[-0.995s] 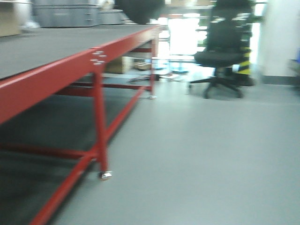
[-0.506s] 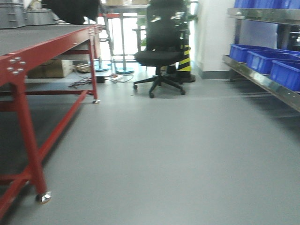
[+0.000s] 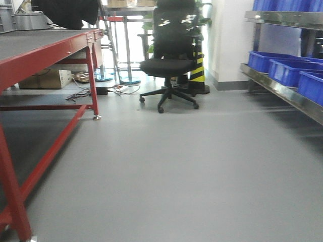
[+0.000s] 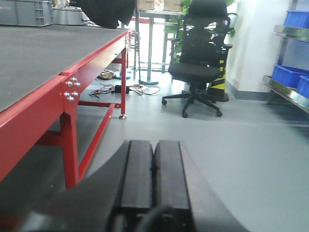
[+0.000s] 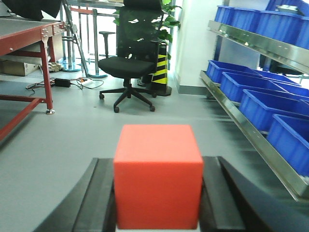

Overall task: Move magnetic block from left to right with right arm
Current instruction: 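Drive past the red-framed table holding the cube in the right gripper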

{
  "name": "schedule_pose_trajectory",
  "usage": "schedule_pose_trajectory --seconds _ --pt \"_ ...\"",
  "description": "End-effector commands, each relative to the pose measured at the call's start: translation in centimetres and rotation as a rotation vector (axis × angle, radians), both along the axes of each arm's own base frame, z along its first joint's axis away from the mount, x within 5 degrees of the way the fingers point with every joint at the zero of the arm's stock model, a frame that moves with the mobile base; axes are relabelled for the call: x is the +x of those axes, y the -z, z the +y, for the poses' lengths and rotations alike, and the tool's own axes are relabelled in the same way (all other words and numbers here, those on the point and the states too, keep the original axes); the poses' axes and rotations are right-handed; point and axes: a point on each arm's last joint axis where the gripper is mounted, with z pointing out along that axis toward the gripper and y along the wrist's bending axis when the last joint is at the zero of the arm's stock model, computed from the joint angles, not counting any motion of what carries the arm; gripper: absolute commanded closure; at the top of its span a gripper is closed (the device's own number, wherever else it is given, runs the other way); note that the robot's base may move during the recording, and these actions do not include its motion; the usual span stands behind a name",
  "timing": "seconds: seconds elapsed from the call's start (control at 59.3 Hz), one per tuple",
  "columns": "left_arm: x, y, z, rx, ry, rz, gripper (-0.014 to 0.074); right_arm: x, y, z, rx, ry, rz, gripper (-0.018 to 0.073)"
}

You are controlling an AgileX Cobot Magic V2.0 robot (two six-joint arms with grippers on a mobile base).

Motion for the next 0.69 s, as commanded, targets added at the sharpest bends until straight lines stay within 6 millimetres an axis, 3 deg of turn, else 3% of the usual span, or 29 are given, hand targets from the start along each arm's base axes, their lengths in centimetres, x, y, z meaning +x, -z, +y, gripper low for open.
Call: schedule_pose_trajectory --seconds 0.0,0.675 --pt "-0.11 -0.53 -0.03 -0.007 0.006 -0.088 0.0713 -0.08 -1.69 -0.01 -0.026 0.004 -0.101 0.0253" --pt "-0.11 -0.53 -0.03 -0.007 0.006 -0.088 0.0713 -0.08 -1.69 -0.01 -0.026 0.004 -0.101 0.0253"
